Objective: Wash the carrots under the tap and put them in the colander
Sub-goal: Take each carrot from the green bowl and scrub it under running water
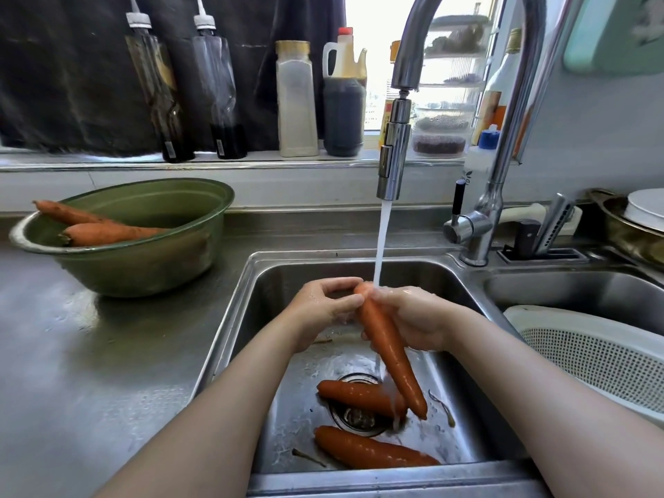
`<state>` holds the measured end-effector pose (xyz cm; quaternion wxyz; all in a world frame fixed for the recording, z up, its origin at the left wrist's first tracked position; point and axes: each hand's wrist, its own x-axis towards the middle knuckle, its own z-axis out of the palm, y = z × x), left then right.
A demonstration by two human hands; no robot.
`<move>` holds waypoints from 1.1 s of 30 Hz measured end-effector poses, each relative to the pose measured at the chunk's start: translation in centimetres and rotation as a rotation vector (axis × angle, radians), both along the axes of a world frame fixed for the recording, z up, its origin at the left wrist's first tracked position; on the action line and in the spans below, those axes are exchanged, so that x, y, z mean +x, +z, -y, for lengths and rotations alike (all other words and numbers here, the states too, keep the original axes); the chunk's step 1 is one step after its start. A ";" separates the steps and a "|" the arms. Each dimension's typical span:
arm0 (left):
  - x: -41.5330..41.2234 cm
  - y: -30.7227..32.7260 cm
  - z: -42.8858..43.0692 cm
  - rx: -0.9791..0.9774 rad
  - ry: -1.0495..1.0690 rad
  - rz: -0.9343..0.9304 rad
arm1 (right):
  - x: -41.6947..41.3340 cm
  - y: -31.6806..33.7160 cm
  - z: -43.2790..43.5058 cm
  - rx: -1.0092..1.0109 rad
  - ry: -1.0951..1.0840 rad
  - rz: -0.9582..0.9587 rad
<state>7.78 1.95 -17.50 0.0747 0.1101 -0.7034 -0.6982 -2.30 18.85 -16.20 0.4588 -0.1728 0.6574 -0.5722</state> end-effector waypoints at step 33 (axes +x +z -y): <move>-0.5 -0.3 -0.4 -0.028 -0.001 0.034 | -0.2 -0.3 0.4 0.009 0.021 -0.085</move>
